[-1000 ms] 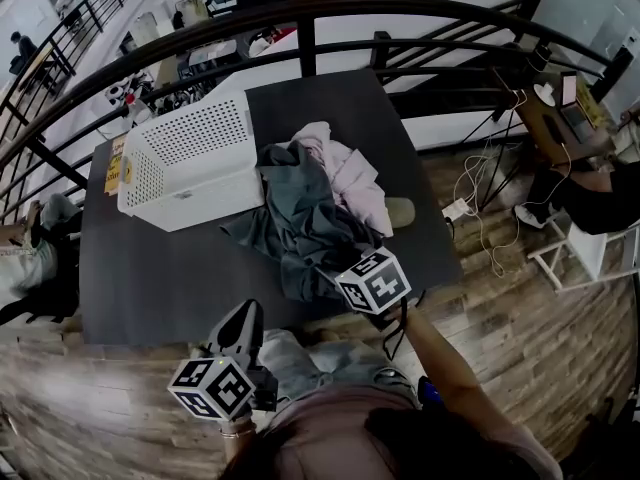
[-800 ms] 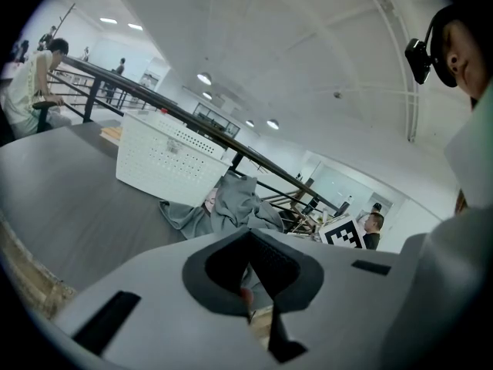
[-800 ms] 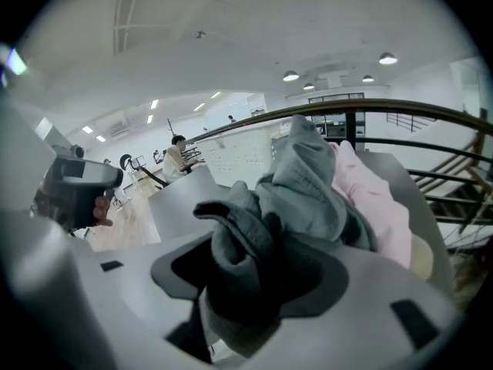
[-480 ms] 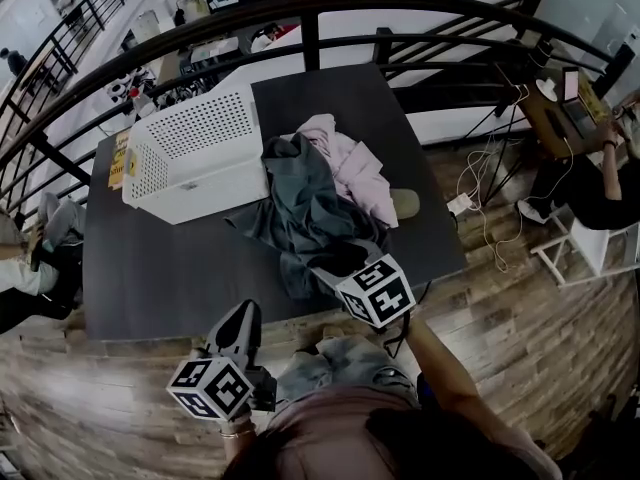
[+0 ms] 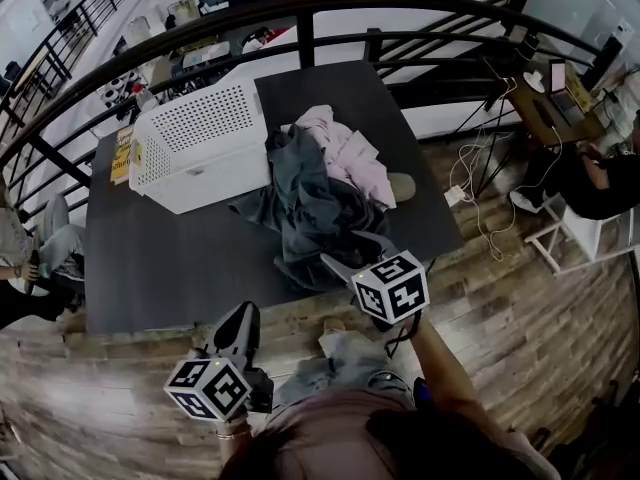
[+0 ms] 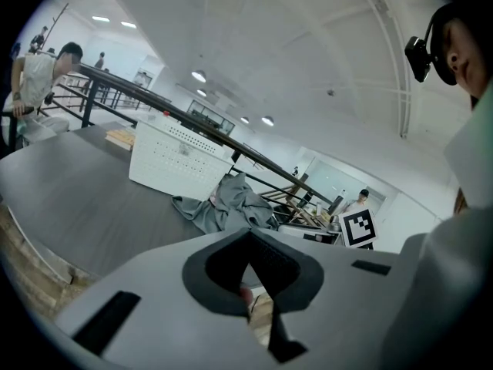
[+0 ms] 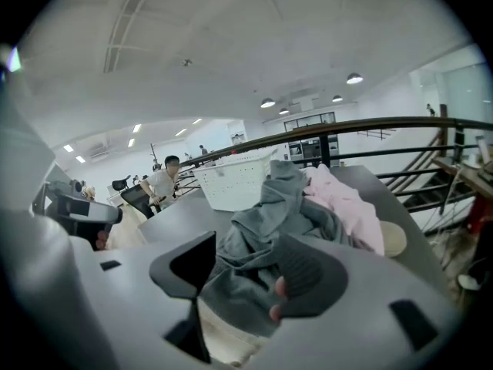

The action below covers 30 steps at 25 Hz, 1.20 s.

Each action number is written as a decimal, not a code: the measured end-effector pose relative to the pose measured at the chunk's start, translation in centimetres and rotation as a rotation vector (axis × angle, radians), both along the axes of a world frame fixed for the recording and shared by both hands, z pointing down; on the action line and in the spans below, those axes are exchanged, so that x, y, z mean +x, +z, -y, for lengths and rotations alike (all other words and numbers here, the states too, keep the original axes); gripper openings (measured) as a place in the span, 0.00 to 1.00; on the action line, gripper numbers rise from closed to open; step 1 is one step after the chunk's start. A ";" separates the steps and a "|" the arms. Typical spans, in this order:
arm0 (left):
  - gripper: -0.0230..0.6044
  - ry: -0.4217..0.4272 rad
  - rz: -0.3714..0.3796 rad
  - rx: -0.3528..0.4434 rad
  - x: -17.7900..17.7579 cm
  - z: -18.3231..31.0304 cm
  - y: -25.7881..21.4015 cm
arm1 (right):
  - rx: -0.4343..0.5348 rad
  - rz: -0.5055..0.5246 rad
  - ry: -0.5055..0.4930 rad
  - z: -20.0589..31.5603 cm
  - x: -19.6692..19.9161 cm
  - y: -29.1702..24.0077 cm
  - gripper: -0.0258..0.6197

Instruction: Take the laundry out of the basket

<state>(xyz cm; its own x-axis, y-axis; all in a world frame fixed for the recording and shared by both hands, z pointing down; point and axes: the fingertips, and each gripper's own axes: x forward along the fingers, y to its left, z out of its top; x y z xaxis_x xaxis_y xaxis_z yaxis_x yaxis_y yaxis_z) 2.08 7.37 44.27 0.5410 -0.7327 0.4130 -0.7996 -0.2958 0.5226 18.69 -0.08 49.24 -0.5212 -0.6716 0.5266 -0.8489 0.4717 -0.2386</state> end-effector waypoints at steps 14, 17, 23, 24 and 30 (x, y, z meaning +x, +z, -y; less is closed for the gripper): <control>0.03 0.087 -0.016 0.034 -1.8 -6.9 -1.7 | 0.042 0.024 0.142 -7.6 -0.2 -2.9 0.41; 0.03 0.096 -0.022 0.031 -2.2 -8.4 -1.8 | 0.066 0.017 0.176 -9.3 0.0 -4.0 0.34; 0.03 0.097 -0.045 0.025 -3.1 -11.2 -1.6 | 0.111 -0.014 0.237 -12.3 0.5 -6.0 0.21; 0.03 0.094 -0.047 0.025 -3.3 -11.6 -1.5 | 0.120 -0.019 0.247 -12.7 0.5 -6.2 0.17; 0.03 0.048 -0.056 0.043 -4.5 -13.0 -1.6 | 0.208 -0.046 0.268 -14.7 0.2 -8.3 0.07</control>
<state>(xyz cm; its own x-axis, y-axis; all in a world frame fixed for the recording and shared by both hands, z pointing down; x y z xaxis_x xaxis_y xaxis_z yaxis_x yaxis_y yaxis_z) -2.44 20.40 42.65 0.5974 -0.7217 0.3496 -0.7538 -0.3567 0.5518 18.92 14.58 40.91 -0.2904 -0.8769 0.3831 -0.9569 0.2648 -0.1193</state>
